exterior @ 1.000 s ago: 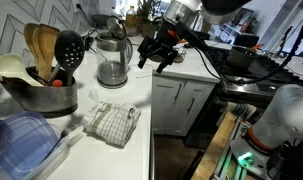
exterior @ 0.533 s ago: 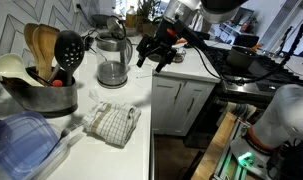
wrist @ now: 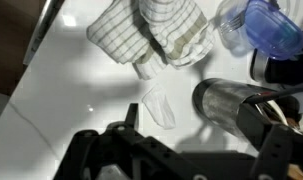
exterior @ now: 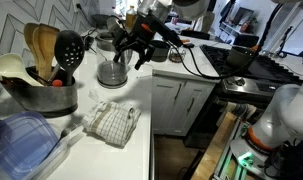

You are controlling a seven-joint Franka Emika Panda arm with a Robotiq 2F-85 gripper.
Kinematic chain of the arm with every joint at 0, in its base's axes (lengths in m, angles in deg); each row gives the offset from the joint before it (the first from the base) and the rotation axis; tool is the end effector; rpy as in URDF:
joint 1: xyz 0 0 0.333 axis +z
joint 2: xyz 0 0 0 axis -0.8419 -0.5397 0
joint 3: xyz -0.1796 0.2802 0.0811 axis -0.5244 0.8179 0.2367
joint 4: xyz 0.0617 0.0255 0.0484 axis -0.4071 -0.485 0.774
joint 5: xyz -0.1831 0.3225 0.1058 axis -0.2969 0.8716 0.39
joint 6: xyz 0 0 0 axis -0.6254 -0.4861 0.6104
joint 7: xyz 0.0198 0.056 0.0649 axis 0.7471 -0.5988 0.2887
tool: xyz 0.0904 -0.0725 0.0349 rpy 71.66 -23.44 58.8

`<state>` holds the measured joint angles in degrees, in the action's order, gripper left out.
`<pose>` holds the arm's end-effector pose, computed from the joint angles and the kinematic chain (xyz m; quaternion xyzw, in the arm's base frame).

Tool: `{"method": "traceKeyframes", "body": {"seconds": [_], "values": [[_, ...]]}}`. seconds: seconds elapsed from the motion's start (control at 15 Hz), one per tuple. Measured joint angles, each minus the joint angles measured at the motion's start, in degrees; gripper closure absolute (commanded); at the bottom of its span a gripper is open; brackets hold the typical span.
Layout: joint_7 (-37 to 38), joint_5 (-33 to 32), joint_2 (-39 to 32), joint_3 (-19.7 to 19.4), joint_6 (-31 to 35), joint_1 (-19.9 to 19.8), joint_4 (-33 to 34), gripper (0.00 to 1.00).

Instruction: Place the utensil holder next to the stove

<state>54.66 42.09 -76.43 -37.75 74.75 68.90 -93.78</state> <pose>0.5131 0.2806 0.5361 -0.9622 0.1250 -0.0232 0.2408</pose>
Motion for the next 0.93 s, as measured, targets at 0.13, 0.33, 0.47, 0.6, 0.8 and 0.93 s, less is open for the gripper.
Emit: {"method": "traceKeyframes", "body": {"seconds": [0.13, 0.33, 0.47, 0.6, 0.8, 0.93], "values": [[-0.39, 0.02, -4.87, 0.17, -1.87, 1.06, 4.91, 0.00], [-0.38, -2.56, -10.80, 0.51, -6.61, 3.10, 11.81, 0.00], [0.50, -5.16, -13.19, 0.51, -7.35, 4.26, 14.42, 0.00], [0.62, -5.80, -14.07, 0.50, -7.65, 4.49, 15.42, 0.00], [-0.34, -5.92, -14.41, 0.44, -7.74, 4.52, 16.09, 0.00], [-2.94, -6.85, -15.60, 0.44, -7.75, 4.64, 17.84, 0.00]]}}
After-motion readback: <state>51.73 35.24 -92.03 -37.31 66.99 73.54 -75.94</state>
